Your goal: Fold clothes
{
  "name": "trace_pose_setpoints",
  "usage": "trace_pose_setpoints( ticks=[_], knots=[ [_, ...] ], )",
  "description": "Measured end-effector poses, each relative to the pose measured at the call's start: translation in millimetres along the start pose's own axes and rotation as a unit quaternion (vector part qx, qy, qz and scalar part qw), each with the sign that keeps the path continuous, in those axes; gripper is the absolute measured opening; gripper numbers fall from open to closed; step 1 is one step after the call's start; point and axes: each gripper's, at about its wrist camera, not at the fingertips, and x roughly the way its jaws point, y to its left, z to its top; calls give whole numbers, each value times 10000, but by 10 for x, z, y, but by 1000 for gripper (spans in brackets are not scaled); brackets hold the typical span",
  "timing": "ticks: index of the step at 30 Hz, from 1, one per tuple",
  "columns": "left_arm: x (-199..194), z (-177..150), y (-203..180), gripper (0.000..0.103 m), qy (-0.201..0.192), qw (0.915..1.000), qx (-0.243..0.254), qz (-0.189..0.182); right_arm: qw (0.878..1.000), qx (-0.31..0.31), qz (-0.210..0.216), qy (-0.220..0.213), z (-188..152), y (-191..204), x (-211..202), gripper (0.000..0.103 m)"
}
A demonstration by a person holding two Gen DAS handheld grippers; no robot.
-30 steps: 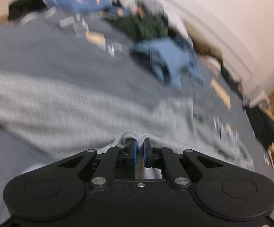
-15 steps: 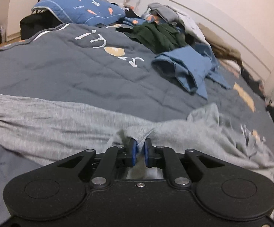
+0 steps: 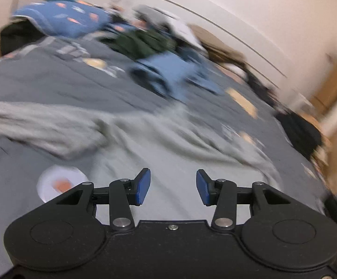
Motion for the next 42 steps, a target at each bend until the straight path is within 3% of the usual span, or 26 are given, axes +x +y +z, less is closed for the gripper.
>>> trace_pose_setpoints(
  ticks=[5,17,24,35,42],
  knots=[
    [-153,-460,-547,47,260,9950,816,-511,9991,130,-407,-17,1,-253,-92,37],
    [-388,-1439,-1231,53,945,9737,1625,-1291,9957,151,-712,574,-374,-489,-290,37],
    [-360,-1629,-1460,56,1146,9633,1902,-1507,9933,261,-692,884,-603,-547,-323,37],
    [-364,-1695,-1547,56,1093,9626,1996,-1470,9933,481,-210,1026,-743,-630,-162,37],
    [-368,-1688,-1532,58,1061,9638,1980,-1435,9892,737,-392,1204,-846,-711,-3,36]
  ],
)
